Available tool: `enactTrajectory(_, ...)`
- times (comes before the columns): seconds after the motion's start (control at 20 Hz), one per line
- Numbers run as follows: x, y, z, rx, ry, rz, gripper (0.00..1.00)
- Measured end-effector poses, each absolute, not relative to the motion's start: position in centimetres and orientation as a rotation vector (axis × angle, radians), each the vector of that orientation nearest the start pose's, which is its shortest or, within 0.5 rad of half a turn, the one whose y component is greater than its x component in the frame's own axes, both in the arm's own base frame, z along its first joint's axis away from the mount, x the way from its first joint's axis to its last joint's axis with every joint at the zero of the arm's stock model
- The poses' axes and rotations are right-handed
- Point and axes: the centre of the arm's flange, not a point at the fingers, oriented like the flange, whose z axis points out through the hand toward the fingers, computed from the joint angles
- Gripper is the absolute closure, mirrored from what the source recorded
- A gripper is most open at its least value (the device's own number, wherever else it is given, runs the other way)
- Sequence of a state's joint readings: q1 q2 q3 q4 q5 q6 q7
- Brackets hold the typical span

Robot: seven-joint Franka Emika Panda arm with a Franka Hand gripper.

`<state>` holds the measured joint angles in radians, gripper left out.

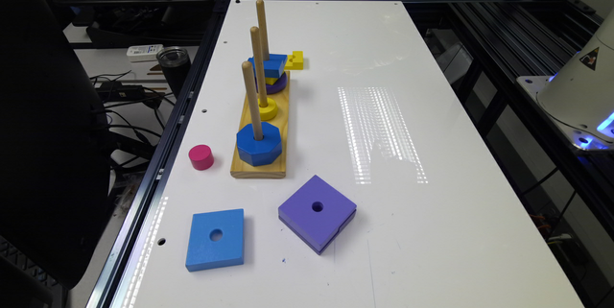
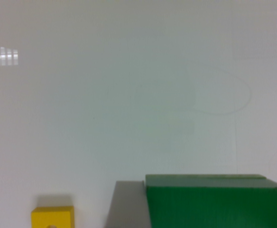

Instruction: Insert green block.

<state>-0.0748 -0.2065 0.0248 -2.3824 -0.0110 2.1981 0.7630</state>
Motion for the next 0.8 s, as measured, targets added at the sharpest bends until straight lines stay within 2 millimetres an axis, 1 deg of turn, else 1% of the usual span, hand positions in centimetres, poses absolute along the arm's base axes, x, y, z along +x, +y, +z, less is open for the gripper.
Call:
enactTrajectory(0.4,47.2,-1.2,40.2,-2.894,1.225,-0.056,1.00)
enactTrajectory(0.8,48.4,0.9,39.8,-2.890,1.218,-0.081,1.00)
